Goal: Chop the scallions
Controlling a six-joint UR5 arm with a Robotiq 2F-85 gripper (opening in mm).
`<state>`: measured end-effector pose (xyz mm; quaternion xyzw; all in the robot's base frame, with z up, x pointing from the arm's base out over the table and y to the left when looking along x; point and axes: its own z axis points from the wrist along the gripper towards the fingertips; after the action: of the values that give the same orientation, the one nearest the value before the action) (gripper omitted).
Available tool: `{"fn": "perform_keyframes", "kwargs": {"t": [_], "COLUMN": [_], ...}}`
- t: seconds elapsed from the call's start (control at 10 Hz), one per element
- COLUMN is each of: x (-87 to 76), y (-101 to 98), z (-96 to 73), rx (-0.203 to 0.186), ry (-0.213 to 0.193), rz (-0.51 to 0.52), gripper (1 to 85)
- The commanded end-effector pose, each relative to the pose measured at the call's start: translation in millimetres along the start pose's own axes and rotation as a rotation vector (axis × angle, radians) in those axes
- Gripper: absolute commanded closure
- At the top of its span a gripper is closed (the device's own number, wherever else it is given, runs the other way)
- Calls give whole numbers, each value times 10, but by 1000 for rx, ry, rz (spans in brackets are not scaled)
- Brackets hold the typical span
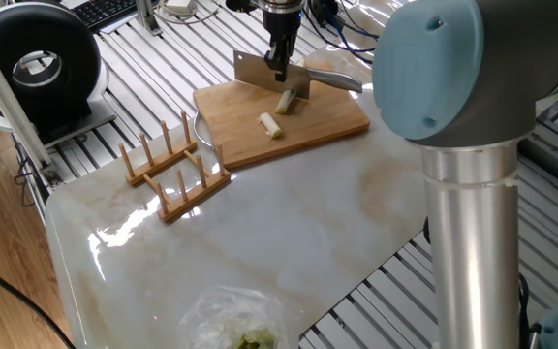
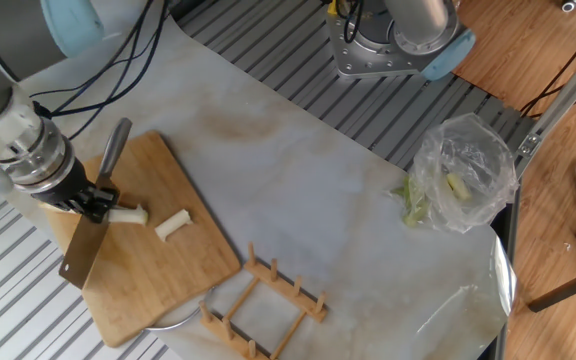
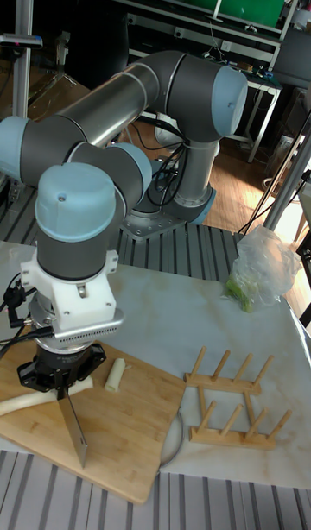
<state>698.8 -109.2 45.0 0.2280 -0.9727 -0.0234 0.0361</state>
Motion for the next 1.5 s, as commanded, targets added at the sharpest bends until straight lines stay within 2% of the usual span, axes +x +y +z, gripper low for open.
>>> {"fn": "perform_keyframes", "kwargs": {"t": [0.0,0.3,0.6,0.7,1.4], "x": [80,117,170,115,62], "y": [-44,-51,62,136,177], "z": [-31,-102,-315,-287,-165], "rx": [15,19,27,33,26], "ry": [29,56,102,96,80], "rz": [12,24,46,68,81], "gripper": [843,843,843,843,843]}}
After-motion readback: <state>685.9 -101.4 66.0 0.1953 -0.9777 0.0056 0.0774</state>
